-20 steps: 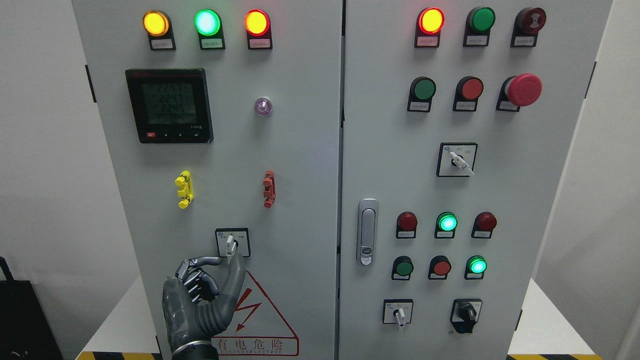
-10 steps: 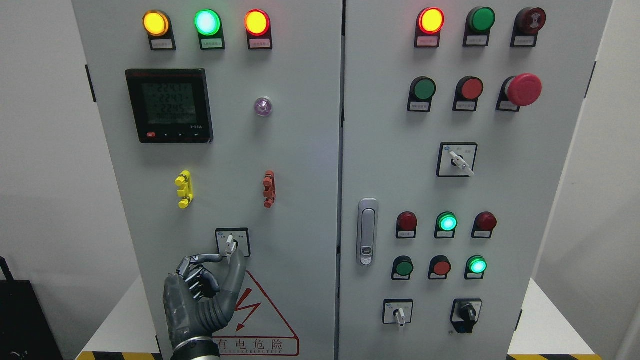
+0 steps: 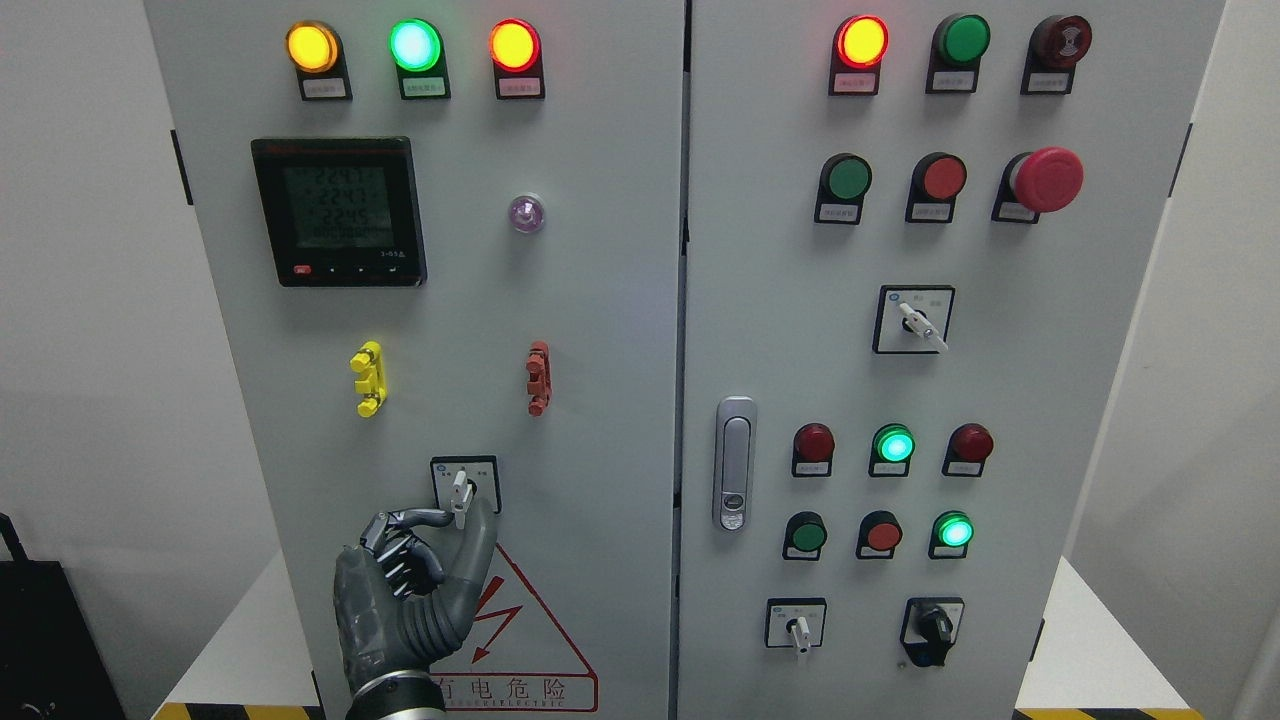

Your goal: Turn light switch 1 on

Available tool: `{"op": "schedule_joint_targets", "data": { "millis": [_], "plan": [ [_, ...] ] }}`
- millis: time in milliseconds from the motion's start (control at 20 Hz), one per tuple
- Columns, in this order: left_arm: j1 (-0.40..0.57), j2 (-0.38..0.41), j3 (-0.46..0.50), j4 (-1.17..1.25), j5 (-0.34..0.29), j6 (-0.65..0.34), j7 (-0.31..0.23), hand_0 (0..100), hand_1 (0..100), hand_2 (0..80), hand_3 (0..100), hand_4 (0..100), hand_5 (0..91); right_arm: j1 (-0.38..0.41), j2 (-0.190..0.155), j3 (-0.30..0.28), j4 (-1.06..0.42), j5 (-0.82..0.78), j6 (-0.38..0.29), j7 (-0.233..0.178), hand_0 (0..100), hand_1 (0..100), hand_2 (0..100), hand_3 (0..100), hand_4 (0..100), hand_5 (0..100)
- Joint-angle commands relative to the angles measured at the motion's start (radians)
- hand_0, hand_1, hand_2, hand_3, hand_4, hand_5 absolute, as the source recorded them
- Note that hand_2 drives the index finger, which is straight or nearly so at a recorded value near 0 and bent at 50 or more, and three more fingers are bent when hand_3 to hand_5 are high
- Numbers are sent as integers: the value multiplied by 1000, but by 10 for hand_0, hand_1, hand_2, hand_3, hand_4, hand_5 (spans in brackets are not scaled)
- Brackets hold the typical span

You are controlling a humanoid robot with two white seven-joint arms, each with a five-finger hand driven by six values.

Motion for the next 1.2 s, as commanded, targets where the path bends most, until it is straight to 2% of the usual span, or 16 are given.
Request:
{"op": "schedule_joint_targets", "data": {
  "millis": [0, 1152],
  "plan": [
    [-11, -1, -4, 10, 1, 2, -3, 85, 592, 558, 1000, 1000, 874, 0, 0, 1, 0, 0, 0, -1, 0, 0, 0, 0, 0, 0],
    [-26, -3, -4, 8, -2, 45, -2, 89, 561, 569, 1000, 1000, 874, 0, 0, -1, 0, 0, 0, -1, 0, 0, 0, 0, 0, 0]
  ]
}}
